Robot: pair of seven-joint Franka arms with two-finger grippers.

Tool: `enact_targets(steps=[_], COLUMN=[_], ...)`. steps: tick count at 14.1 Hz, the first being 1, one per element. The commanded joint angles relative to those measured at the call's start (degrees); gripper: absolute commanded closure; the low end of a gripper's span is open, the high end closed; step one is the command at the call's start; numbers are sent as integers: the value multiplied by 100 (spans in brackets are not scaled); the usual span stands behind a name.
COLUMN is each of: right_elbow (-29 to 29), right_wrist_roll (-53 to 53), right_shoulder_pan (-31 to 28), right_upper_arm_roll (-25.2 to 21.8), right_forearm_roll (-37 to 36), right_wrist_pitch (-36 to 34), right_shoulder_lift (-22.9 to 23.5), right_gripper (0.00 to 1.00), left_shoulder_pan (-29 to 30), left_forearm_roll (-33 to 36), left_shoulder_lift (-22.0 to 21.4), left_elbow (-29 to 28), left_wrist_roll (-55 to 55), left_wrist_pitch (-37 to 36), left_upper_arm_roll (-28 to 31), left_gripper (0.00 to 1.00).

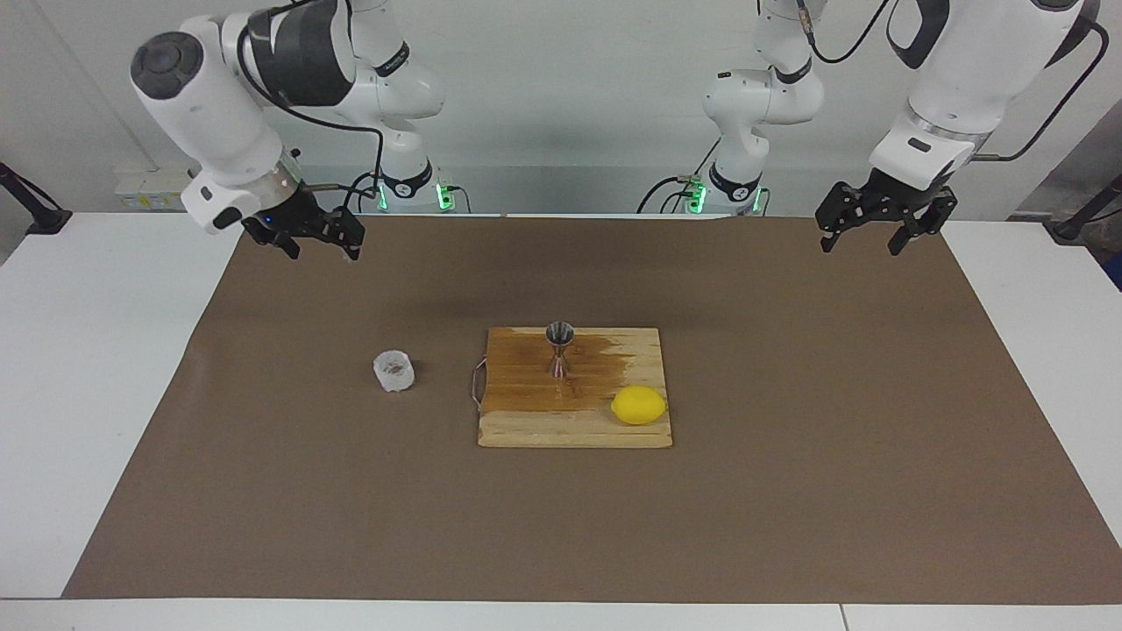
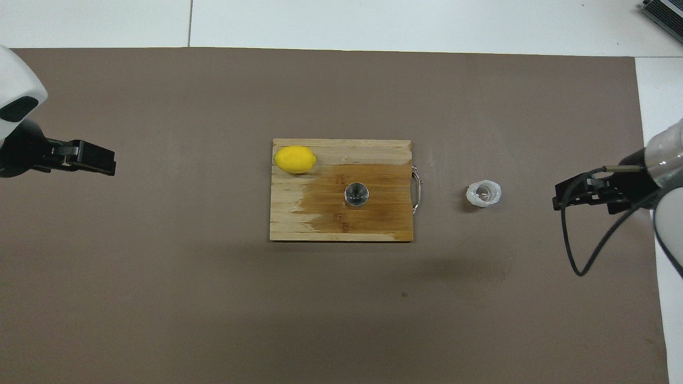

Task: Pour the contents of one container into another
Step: 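Set down the white cup, open the right gripper and withdraw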

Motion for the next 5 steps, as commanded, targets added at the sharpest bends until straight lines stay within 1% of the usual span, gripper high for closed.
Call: enact_targets(steps=[1, 3, 5], right_elbow=[-98, -98, -89], right_wrist_roll=[108, 134, 108], right_shoulder_pan=[-189, -216, -382], right_upper_arm_roll=[46, 46, 45], right_forearm_roll=[-70, -70, -78], right_wrist_pitch=[-50, -23, -15], right_shoulder_lift=[-238, -238, -229], right_gripper=[0, 0, 0], left_shoulder_pan=[52, 52, 52], left_forearm_roll=[69, 69, 69], left_shoulder_lift=[-153, -153, -153], left_elbow=[-163, -163, -163], left_wrist_roll=[23, 23, 23], left_wrist_pitch=[-32, -32, -32], left_upper_arm_roll=[-38, -38, -38], left_gripper=[0, 0, 0])
